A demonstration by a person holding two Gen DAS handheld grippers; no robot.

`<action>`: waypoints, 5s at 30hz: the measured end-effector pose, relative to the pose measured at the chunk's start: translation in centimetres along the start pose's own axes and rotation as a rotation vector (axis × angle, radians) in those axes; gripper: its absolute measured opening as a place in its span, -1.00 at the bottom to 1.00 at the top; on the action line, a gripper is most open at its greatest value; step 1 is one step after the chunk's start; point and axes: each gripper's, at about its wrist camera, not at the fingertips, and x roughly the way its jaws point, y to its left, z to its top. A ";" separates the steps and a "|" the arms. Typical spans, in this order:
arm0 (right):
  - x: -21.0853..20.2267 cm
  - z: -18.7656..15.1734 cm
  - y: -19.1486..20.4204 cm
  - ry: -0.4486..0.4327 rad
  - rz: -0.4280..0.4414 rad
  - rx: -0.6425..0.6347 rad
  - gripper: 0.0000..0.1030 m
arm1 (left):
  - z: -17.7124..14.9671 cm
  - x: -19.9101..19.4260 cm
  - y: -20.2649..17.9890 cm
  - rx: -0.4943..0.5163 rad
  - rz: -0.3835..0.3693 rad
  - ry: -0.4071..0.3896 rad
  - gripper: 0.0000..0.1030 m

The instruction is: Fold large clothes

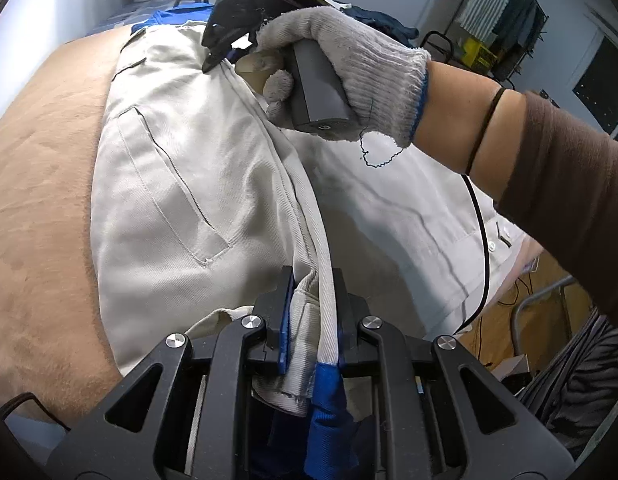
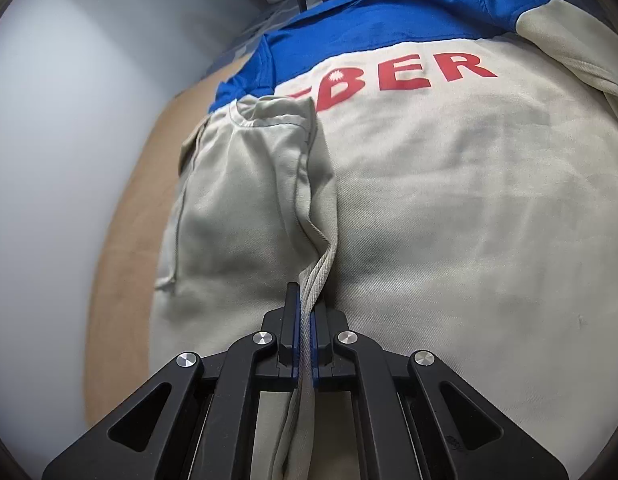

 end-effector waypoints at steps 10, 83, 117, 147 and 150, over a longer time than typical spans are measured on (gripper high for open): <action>-5.8 -1.0 0.7 -0.026 -0.025 -0.098 -0.72 | -0.7 -3.5 -0.5 -0.034 -0.192 -0.017 -0.13; -13.6 -26.2 3.4 0.185 0.087 -0.183 -0.73 | -4.6 -5.2 4.6 -0.051 -0.124 -0.065 -0.73; -33.6 -18.1 -23.6 -0.266 -0.399 0.056 -0.11 | 2.9 -6.4 -1.9 0.153 -0.080 -0.098 -0.40; -27.9 -11.7 -28.9 -0.096 -0.529 -0.024 -0.94 | 6.5 -0.5 0.8 0.069 -0.106 -0.040 -0.40; -28.8 -11.9 -26.6 -0.107 -0.519 -0.067 -0.95 | 6.5 -0.9 0.5 0.079 -0.118 -0.051 -0.40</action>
